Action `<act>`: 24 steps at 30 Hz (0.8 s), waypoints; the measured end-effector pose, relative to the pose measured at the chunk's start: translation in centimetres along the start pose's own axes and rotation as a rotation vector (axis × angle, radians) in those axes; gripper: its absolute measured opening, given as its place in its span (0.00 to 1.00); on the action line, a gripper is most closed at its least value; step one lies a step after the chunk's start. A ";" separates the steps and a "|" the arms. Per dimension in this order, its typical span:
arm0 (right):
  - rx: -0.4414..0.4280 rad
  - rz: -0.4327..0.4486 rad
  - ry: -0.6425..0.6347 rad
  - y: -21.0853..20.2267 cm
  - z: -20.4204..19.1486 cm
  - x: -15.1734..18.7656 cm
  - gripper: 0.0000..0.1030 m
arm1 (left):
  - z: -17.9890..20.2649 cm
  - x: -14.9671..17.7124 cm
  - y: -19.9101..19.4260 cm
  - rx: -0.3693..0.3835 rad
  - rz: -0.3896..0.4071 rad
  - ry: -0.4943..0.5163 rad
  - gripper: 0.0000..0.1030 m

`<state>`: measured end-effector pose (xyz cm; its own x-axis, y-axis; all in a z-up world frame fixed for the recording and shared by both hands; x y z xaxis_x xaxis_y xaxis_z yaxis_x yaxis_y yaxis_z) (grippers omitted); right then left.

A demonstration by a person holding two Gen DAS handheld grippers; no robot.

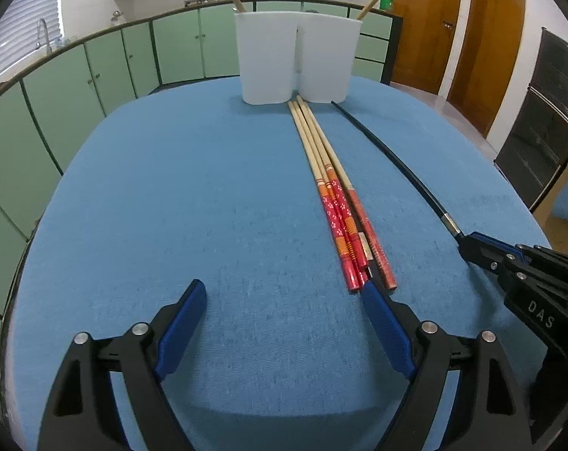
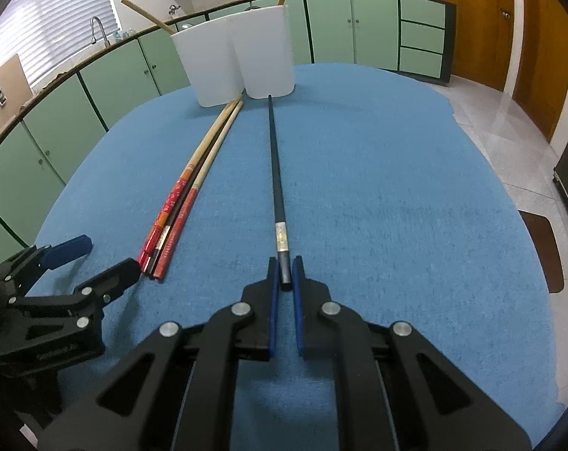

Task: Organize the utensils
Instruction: 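Close the right tool on the black chopstick while the left tool grasps a red chopstick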

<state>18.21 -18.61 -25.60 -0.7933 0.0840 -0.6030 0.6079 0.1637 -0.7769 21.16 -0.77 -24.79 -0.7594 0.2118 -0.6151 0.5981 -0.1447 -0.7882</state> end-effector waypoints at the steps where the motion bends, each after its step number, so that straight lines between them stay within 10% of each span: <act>1: -0.003 0.000 0.002 -0.1 0.1 0.0 0.06 | 0.0 -0.1 0.1 -0.003 -0.001 -0.003 0.81; 16: -0.028 -0.004 0.013 -0.2 0.3 0.0 0.09 | -3.6 1.0 -0.7 -0.100 -0.011 -0.089 0.82; 24: -0.062 -0.008 -0.042 -0.8 -0.4 0.5 0.29 | -2.5 0.9 -0.6 -0.066 0.000 -0.065 0.81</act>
<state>17.34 -18.27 -25.20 -0.7955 0.0416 -0.6045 0.5969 0.2250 -0.7701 20.77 1.95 -24.79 -0.7732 0.1481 -0.6166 0.6121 -0.0802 -0.7867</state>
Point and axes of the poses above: each gripper's, at about its wrist camera, not at the fingertips, and y roughly the way its jaws point, z to its right, x to its underside, the point moved 6 cm from there along y, roughly the way its jaws point, and after that the axes turned 4 degrees about y, right-handed, at the moved point
